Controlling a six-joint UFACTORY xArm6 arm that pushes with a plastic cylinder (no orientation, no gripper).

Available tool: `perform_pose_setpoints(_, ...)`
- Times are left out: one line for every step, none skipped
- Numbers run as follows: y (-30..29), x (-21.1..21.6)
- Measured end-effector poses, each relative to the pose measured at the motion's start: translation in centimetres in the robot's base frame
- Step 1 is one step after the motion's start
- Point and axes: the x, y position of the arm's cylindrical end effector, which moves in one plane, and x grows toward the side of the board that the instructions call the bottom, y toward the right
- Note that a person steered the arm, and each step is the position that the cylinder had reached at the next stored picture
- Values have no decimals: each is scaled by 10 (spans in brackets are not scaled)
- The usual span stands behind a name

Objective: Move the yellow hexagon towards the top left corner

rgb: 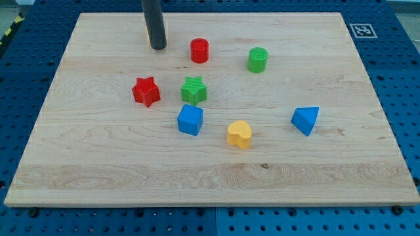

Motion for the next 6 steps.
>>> perform_pose_setpoints(-3, -27)
perform_pose_setpoints(-1, -38)
perform_pose_setpoints(28, -27)
perform_pose_setpoints(56, -56)
perform_pose_setpoints(61, -66)
perform_pose_setpoints(41, -66)
